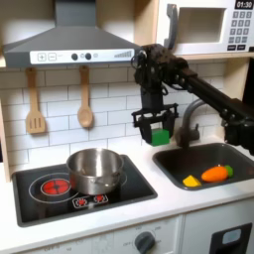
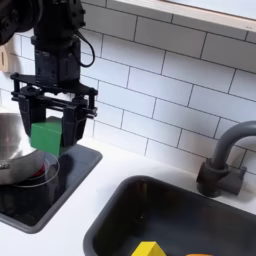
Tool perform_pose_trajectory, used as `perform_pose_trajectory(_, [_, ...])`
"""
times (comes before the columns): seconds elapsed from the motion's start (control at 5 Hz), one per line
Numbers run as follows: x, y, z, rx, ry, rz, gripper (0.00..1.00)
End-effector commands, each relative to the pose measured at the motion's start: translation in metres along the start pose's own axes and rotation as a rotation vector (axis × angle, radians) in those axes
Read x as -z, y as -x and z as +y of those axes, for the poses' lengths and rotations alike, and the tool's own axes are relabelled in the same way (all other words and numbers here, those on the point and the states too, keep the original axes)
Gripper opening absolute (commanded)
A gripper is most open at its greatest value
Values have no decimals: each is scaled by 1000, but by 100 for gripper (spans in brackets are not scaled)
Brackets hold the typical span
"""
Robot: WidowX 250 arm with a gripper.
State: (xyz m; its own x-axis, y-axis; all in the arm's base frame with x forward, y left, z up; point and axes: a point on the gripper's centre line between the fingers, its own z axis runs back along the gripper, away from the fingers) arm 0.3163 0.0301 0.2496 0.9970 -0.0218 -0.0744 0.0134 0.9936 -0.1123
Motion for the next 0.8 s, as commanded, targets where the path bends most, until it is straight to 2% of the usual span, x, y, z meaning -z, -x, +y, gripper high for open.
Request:
perform_pose_trajectory(0.0, [4,16,-8,-20,30,51,0])
perform_pose_trajectory(0.2, [2,23,-11,-43,38,67,0])
perform_pose_trajectory(0.4, [2,33,-19,-45,73,75,0])
perform_pose_trajectory(0.6, [5,42,-24,-53,79,93,0])
